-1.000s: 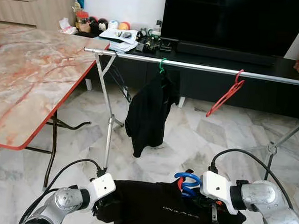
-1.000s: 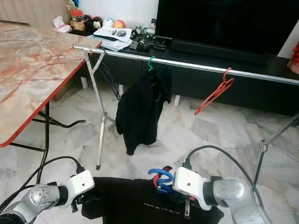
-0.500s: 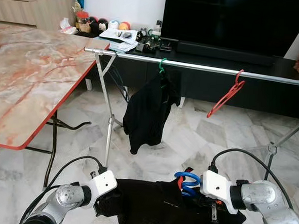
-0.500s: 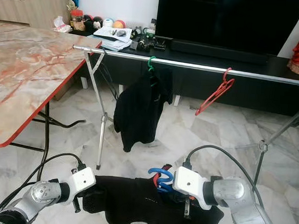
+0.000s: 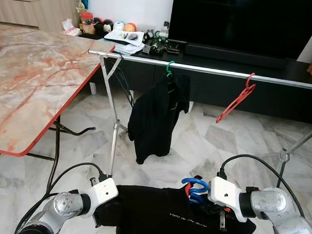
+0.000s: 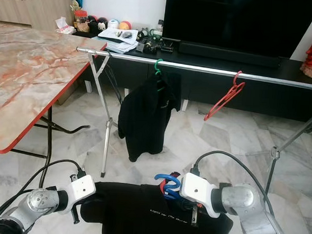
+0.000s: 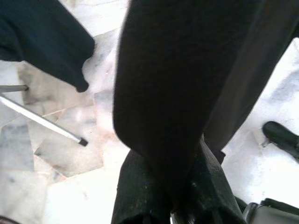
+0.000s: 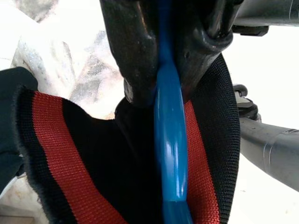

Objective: Hang hanger

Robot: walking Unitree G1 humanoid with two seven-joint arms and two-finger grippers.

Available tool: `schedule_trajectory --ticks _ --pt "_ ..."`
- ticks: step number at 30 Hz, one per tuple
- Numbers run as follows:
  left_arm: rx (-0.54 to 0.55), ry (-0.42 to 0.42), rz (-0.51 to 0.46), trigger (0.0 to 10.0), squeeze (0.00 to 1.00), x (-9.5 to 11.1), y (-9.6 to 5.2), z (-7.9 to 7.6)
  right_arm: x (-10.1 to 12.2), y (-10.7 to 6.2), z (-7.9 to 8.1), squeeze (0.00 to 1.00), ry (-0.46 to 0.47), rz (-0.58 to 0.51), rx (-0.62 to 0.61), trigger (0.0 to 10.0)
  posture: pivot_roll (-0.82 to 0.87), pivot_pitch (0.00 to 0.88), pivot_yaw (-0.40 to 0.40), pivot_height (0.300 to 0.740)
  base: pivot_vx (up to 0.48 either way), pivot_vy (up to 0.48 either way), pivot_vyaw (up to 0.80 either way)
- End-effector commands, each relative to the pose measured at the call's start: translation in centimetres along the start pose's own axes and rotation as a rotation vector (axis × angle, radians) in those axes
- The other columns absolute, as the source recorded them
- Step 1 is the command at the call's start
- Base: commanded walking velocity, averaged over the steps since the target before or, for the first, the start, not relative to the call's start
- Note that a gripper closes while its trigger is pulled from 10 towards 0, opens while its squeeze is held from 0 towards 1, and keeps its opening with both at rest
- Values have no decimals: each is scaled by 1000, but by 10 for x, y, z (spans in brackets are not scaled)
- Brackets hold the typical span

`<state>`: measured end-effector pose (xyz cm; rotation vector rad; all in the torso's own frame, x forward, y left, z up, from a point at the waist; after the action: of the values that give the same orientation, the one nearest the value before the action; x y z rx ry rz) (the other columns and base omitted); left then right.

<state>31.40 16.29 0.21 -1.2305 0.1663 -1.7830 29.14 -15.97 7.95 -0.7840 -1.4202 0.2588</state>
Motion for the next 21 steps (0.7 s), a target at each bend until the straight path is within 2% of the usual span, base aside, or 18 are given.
schedule_trajectory --ticks 1,4,7,12,15,16,19,21 --pt "-3 2 36 0 0 -10 -4 -2 7 -2 -5 0 -23 -19 -15 10000 144 7 -30 740 0 0 0" --pt "40 2 60 0 0 -13 -6 3 7 -1 -5 0 -23 -20 -16 10000 145 6 -29 740 0 0 0" --pt "125 -21 138 0 0 -25 -10 13 7 -2 -8 0 -22 -16 -28 10000 143 10 -29 740 0 0 0" --pt "332 -135 310 0 0 -57 -28 30 -2 -10 -13 0 3 0 -67 10000 137 13 -29 740 0 0 0" --pt "357 -156 485 0 0 -86 -43 21 -10 -15 -13 0 24 14 -84 10000 140 13 -30 740 0 0 0" --pt "348 -193 607 0 0 -105 -54 8 -10 -18 -15 0 44 -7 -106 10000 140 13 -29 740 0 0 0" --pt "349 -249 659 0 0 -114 -57 -2 -5 -22 -16 0 61 -46 -106 10000 140 13 -29 740 0 0 0" --pt "273 -269 707 0 0 -120 -58 -18 -2 -27 -19 0 72 -75 -119 10000 140 13 -29 740 0 0 0"
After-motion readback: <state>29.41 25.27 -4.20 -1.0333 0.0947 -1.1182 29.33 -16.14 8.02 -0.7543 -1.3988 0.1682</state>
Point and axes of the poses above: a point about 5 cm out from each wrist's last joint towards the gripper, its own y axis pointing out of the wrist towards the gripper, its own x axis along the axis of the wrist's last joint, z = x × y, the point moved 4 cm from there along y, pointing out of the wrist towards the gripper, and after that the axes turned 11 degrees about y, right-handed, at the moved point
